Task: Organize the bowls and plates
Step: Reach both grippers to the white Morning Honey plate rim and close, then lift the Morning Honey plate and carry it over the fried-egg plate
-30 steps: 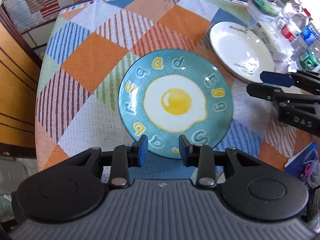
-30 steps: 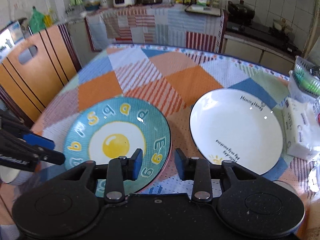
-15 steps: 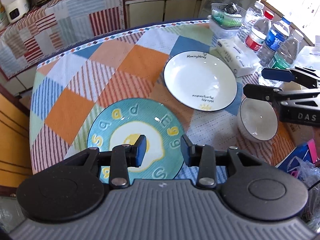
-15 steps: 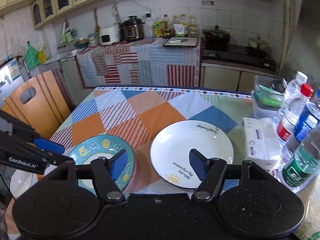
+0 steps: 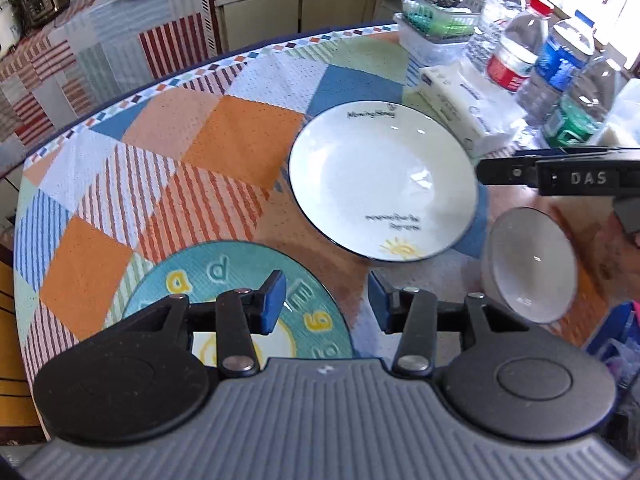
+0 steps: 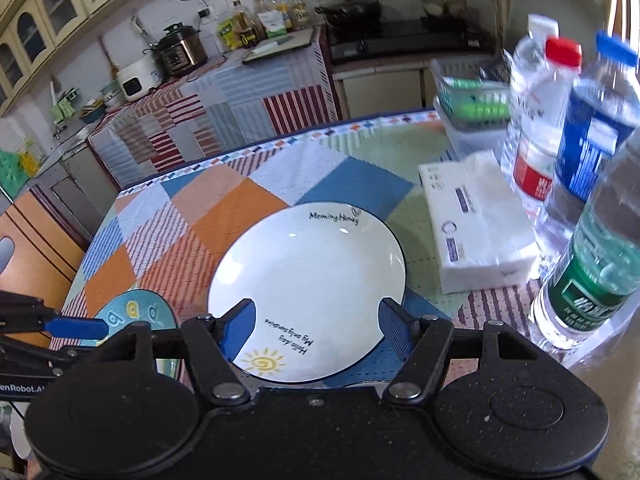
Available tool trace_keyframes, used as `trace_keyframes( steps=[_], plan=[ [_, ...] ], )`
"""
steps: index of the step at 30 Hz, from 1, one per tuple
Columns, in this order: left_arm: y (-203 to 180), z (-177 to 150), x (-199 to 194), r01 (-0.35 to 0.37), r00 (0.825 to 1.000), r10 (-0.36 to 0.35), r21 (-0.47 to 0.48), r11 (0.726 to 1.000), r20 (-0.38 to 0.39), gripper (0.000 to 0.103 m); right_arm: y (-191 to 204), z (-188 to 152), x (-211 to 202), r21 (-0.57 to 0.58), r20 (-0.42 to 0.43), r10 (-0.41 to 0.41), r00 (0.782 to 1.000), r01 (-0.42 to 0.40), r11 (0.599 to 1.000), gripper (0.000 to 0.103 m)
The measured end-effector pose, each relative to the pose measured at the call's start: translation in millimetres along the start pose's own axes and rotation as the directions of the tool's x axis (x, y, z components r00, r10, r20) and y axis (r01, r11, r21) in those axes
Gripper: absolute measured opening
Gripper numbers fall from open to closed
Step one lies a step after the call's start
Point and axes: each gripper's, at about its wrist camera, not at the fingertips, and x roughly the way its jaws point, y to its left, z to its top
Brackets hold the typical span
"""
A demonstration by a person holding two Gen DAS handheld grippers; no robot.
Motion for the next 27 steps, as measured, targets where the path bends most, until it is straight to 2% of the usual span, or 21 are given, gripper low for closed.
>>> trace_keyframes(
  steps=[2, 6, 9, 12, 15, 18, 20, 22, 25, 27],
  plan=[
    [1.6, 4.0, 12.9, -0.022, 1.000, 0.022, 0.009, 1.000, 0.013, 0.050, -9.8, 1.0, 9.6, 0.038, -0.020, -0.003, 1.000, 0.004, 0.999, 0.073],
    [11.9, 15.2, 42.7, 0.002, 1.000, -0.001, -0.028, 1.000, 0.018, 0.060, -20.5, 1.2, 30.6, 0.028, -0.059, -0.046, 0.997, 0.048, 0.998, 0.073],
    [16.8, 23.6, 65.7, 0.005, 1.000, -0.004, -0.065, 0.998, 0.018, 0.062, -29.7, 0.8, 45.8, 0.070, -0.085, -0.027, 0.996, 0.033, 0.997, 0.072],
    [21.5, 31.3, 85.5, 0.012, 1.000, -0.011, -0.085, 0.996, 0.013, 0.064, -33.2, 0.4, 59.9, 0.065, -0.096, -0.027, 0.995, 0.033, 0.997, 0.072],
    [27.1, 36.3, 101.5, 0.041, 0.999, -0.041, -0.115, 0.993, 0.003, 0.064, -40.5, -0.4, 72.1, 0.095, -0.112, -0.037, 0.993, 0.048, 0.994, 0.065],
    [29.0, 37.0, 111.5, 0.066, 0.998, -0.066, -0.116, 0.991, 0.006, 0.060, -47.9, -2.1, 78.1, 0.144, -0.118, 0.000, 0.993, 0.017, 0.989, 0.051],
    [29.2, 36.1, 115.8, 0.079, 0.997, -0.079, -0.109, 0.991, 0.000, 0.051, -52.2, -3.6, 81.0, 0.171, -0.124, 0.031, 0.992, -0.009, 0.985, 0.030],
    [31.1, 33.8, 118.4, 0.106, 0.994, -0.108, -0.125, 0.987, -0.009, 0.036, -55.2, -4.7, 81.9, 0.180, -0.124, 0.029, 0.992, -0.006, 0.984, 0.020],
    [34.3, 29.9, 123.4, 0.179, 0.983, -0.183, -0.167, 0.970, -0.012, 0.019, -61.7, -4.9, 81.9, 0.211, -0.126, 0.060, 0.990, -0.033, 0.977, 0.018],
    [33.7, 29.6, 124.5, 0.186, 0.982, -0.190, -0.182, 0.966, -0.009, 0.019, -64.4, -4.3, 82.4, 0.224, -0.127, 0.072, 0.989, -0.042, 0.974, 0.017]
  ],
)
